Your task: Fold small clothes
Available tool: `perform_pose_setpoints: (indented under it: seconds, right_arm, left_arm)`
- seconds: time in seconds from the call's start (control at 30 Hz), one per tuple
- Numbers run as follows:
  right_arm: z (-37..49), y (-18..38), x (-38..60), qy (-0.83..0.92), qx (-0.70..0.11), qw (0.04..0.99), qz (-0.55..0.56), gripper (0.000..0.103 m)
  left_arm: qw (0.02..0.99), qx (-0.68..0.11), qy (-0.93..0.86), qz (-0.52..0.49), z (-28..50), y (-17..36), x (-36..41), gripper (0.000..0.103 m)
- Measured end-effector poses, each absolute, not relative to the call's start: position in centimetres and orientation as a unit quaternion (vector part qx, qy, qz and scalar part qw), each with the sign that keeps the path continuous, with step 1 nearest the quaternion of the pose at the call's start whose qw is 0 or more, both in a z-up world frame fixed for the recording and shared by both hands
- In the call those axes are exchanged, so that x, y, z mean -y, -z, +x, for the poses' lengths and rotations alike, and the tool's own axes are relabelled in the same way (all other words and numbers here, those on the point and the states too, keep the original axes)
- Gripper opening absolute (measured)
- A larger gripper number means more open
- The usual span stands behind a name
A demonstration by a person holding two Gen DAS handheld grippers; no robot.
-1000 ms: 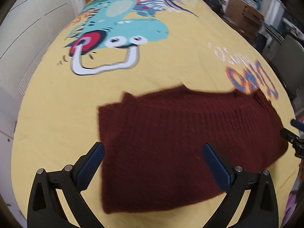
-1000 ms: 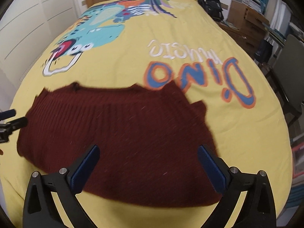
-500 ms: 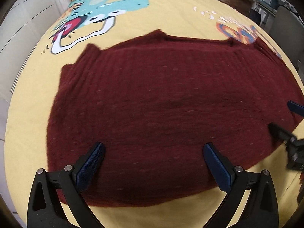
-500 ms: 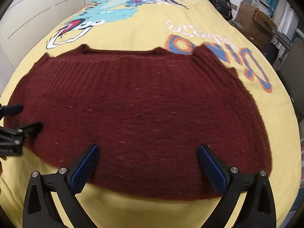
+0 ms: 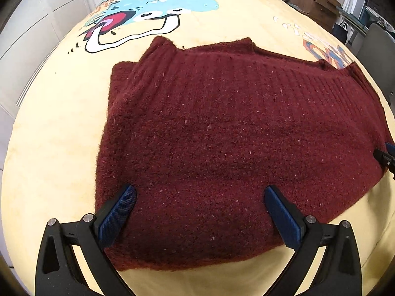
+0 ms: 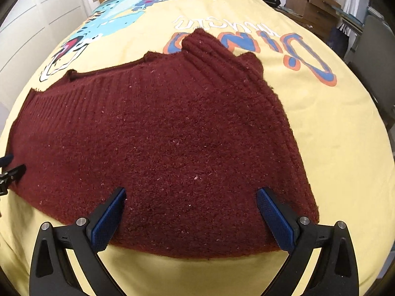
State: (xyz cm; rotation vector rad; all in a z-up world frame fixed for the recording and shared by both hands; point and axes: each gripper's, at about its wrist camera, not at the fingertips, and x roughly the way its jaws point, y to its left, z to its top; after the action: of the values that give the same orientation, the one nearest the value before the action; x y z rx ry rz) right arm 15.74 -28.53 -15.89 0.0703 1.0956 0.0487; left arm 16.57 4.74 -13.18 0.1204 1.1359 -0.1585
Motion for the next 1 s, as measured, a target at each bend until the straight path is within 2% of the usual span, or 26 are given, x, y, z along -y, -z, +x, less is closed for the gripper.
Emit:
perform_pose_setpoints:
  seconds: [0.23,0.43,0.6,0.87,1.0]
  right_arm:
    - [14.0,12.1,27.0,-0.032,-0.506,0.861,0.026,0.102]
    - [12.5,10.5,26.9,-0.05,-0.508,0.859,0.04,0.102]
    - [11.2,10.8,27.1,-0.041,-0.516,0.855,0.038,0.102]
    - [9.9,11.3,28.2,-0.014,-0.536,0.844,0.019,0.102]
    - [9.8,11.4,28.9,-0.014,-0.537,0.843,0.033,0.102]
  left_arm:
    - [0.824,-0.557,0.1,0.036,15.9,10.6,-5.2,0.102]
    - [0.827,-0.556,0.079,-0.014,16.5,8.1,-10.0,0.102]
    - [0.809,-0.582,0.066,-0.057,17.0,10.3,-13.2,0.102]
    - [0.774,-0.613,0.087,-0.131,18.4,14.5,-13.7,0.102]
    - [0.771,-0.617,0.103,-0.117,19.1,15.0,-12.7,0.102]
